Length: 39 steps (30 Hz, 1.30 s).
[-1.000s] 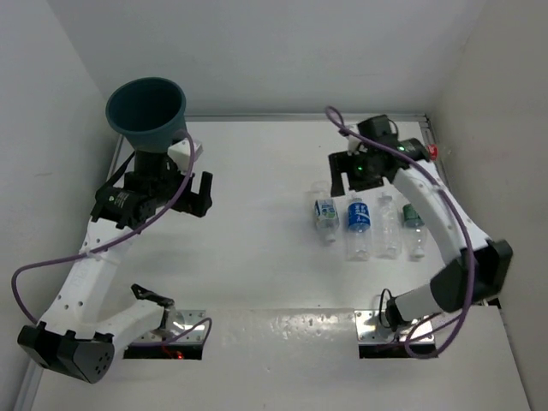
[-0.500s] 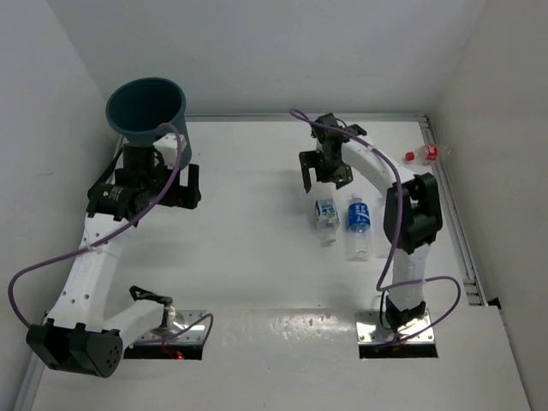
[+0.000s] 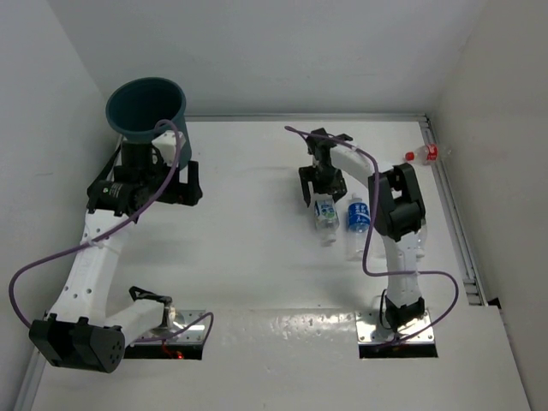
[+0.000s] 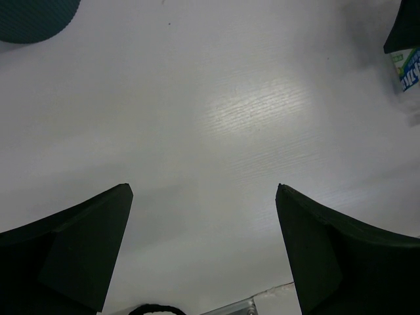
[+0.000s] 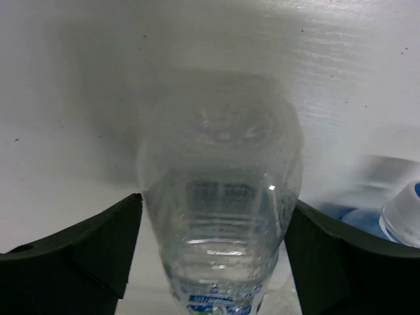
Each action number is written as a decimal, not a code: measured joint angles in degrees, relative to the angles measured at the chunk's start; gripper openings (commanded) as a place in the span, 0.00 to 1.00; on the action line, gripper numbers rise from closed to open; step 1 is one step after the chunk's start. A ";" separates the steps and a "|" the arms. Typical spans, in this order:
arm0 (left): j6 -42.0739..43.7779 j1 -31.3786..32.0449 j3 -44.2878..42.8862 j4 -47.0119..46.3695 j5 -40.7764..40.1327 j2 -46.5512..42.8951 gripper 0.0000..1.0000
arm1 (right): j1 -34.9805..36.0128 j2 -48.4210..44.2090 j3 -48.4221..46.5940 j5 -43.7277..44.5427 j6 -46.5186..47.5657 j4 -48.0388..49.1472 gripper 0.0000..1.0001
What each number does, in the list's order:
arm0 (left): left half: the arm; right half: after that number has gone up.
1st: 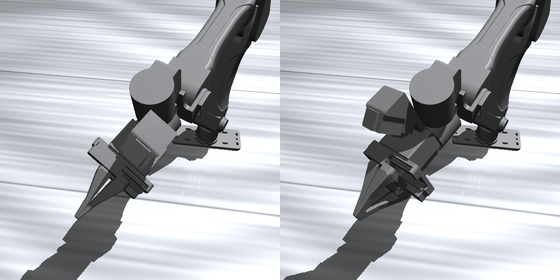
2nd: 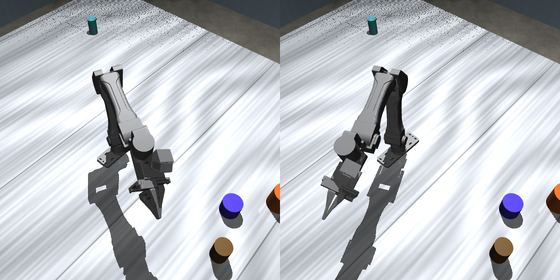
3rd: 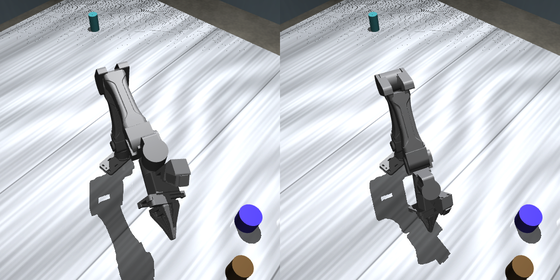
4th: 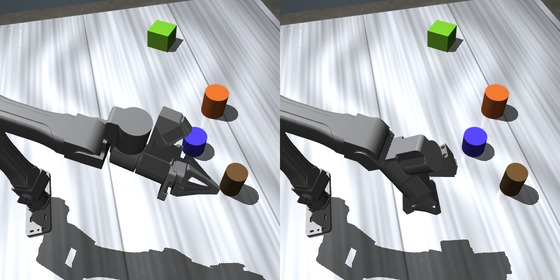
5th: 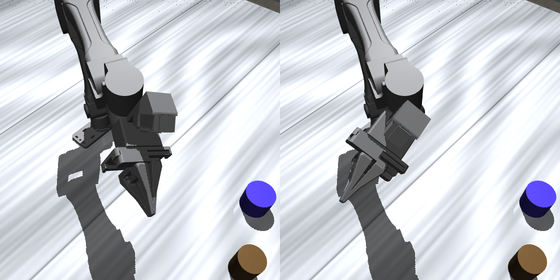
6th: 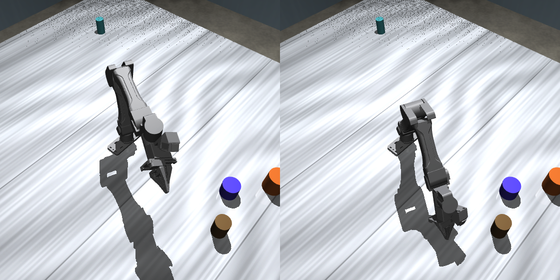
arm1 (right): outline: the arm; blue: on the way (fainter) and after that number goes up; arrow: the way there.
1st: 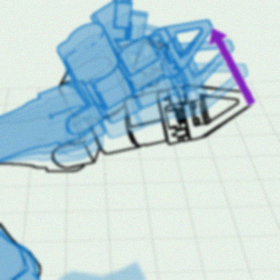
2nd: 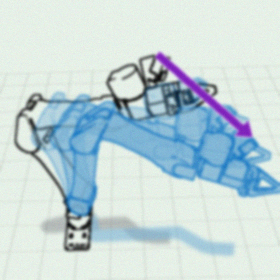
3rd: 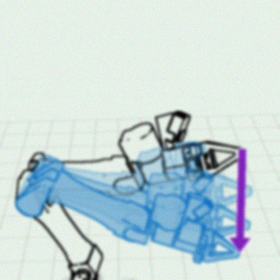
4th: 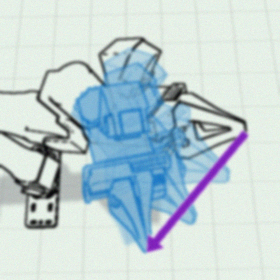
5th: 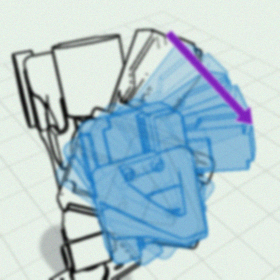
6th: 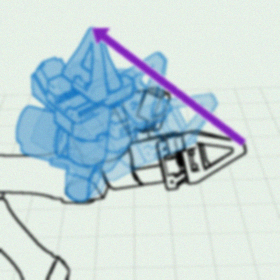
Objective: Put the plastic bottles in the bin
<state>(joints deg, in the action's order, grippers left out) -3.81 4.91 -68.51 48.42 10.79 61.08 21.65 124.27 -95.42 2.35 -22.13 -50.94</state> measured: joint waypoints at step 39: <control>77.75 50.71 31.23 -66.12 7.96 -12.24 0.93 | 1.31 -26.95 16.72 -77.57 -46.86 39.28 0.06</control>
<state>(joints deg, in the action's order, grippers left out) 73.93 55.61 -37.28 -17.69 18.74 48.84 22.96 97.32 -78.70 -75.22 -68.99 -11.66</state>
